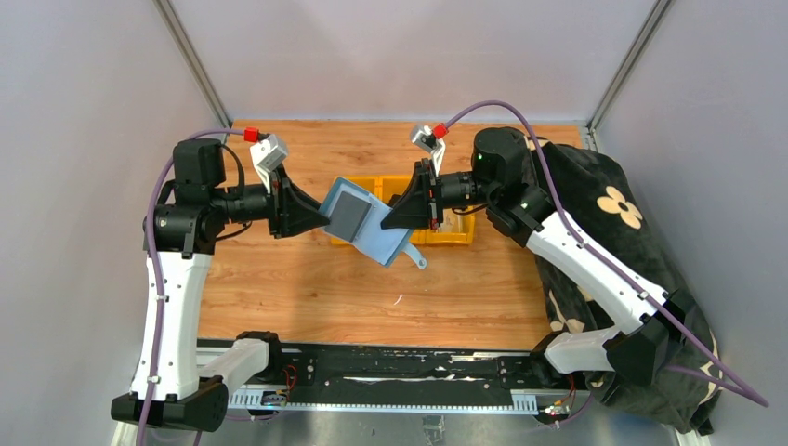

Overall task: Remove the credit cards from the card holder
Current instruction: Remove the credit card from the card holder.

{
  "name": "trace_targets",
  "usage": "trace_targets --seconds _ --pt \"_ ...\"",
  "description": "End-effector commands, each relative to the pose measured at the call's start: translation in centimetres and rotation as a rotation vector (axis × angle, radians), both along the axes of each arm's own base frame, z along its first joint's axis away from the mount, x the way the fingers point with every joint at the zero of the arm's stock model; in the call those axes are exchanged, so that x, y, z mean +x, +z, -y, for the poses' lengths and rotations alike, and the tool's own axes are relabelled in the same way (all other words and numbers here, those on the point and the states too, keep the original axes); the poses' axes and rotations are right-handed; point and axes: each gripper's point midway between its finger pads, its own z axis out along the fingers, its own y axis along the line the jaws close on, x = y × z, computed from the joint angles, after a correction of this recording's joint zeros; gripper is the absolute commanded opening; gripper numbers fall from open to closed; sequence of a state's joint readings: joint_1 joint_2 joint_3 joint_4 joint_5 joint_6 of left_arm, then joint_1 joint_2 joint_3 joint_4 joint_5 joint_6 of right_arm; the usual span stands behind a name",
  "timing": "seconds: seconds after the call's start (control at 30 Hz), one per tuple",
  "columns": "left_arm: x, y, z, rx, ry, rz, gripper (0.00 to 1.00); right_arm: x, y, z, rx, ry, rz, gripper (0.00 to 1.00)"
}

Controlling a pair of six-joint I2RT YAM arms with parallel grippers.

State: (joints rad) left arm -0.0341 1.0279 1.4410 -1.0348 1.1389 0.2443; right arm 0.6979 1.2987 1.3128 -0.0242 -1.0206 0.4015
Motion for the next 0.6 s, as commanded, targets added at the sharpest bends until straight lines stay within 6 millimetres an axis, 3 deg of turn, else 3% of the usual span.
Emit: trace_targets --seconds 0.0,0.17,0.37,0.57 --pt "-1.8 -0.5 0.4 -0.015 -0.108 0.029 0.32 -0.5 0.9 0.1 0.04 0.026 0.039 0.0" --pt "-2.2 0.3 0.5 -0.029 -0.114 0.039 0.25 -0.5 0.2 0.5 0.015 0.013 0.049 0.0" --pt "-2.9 0.9 0.8 -0.064 -0.135 0.009 0.25 -0.3 -0.7 0.8 -0.011 -0.006 0.039 0.0" --pt "-3.2 0.7 0.8 -0.071 -0.14 -0.001 0.29 -0.2 -0.4 0.9 -0.004 -0.009 0.043 0.0"
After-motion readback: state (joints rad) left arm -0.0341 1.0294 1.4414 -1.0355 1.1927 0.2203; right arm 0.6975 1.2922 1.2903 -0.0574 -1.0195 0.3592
